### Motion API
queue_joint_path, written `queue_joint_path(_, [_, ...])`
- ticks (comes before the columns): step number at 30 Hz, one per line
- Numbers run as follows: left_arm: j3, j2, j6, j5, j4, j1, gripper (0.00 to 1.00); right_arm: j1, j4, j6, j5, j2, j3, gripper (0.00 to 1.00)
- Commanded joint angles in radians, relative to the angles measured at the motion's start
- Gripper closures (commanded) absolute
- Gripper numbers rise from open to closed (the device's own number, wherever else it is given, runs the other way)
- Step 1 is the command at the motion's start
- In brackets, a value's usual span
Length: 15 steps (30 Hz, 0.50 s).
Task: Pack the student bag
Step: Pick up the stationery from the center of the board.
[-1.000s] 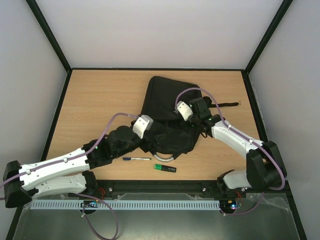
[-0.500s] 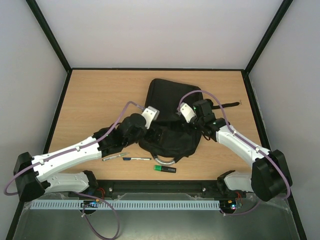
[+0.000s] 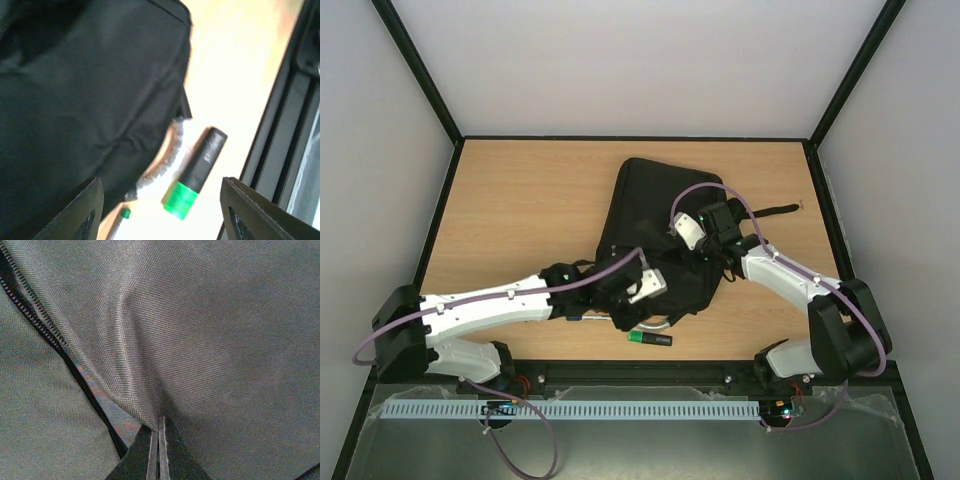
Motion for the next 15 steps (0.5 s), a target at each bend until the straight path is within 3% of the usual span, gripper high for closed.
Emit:
queue_joint_path(1, [0.021, 0.019, 0.120, -0.029, -0.101, -0.076, 0.36, 0.000, -0.032, -0.008, -0.029, 0.027, 0.014, 0.99])
queue_joint_path(6, [-0.020, 0.080, 0.183, -0.062, -0.091, -0.165, 0.39, 0.000, -0.029, -0.004, -0.032, 0.023, 0.012, 0.99])
queue_joint_path(11, [-0.018, 0.211, 0.192, -0.184, -0.099, -0.240, 0.37, 0.000, -0.032, 0.001, -0.039, 0.020, 0.013, 0.99])
queue_joint_path(15, [0.003, 0.292, 0.193, -0.233, -0.104, -0.258, 0.38, -0.001, -0.034, 0.001, -0.046, 0.022, 0.014, 0.99])
